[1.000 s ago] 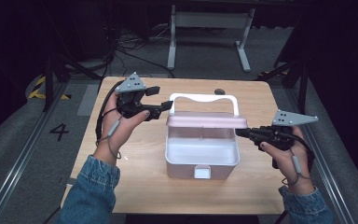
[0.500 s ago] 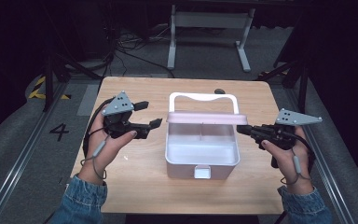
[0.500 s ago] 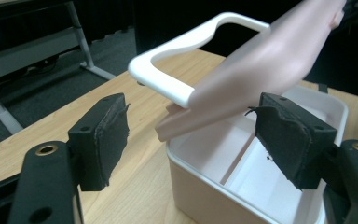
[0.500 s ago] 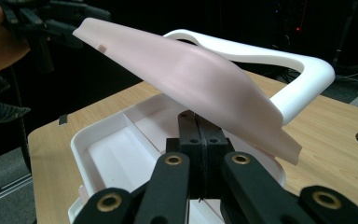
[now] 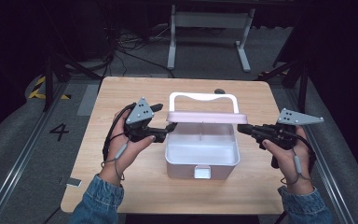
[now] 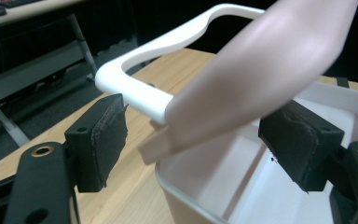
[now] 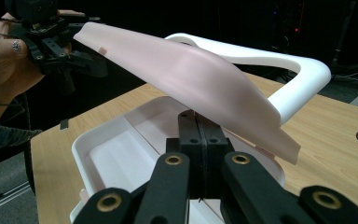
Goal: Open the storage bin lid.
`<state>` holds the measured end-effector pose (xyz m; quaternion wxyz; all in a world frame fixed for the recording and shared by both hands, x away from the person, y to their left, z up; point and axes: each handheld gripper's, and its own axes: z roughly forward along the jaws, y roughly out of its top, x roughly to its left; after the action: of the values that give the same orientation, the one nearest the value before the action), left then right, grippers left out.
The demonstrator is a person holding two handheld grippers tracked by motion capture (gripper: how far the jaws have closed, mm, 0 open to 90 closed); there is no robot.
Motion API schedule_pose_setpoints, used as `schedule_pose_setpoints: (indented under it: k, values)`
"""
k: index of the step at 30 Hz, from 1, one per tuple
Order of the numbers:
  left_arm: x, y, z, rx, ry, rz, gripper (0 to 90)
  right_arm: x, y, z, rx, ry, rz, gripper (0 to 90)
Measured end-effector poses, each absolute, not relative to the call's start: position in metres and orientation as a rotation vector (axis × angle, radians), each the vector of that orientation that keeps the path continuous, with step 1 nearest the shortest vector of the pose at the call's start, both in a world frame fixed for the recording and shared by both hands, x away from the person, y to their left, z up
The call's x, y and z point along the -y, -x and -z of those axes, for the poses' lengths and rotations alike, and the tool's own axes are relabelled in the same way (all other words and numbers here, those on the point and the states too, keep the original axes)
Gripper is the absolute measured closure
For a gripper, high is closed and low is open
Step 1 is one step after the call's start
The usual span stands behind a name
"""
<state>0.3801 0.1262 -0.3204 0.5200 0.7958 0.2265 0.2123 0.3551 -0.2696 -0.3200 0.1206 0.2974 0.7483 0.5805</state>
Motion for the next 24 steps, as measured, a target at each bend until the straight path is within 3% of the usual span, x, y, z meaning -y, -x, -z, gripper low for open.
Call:
schedule_pose_setpoints:
  k: [19,24]
  values:
    - [-0.112,-0.386,0.313,-0.528,-1.865,-0.549,37.9,0.269,-0.356,0.322,-2.184,-0.888,-1.699,90.0]
    - [-0.110,-0.386,0.312,-0.511,-1.870,-0.519,46.4,0.269,-0.356,0.322,-2.179,-0.891,-1.702,90.0]
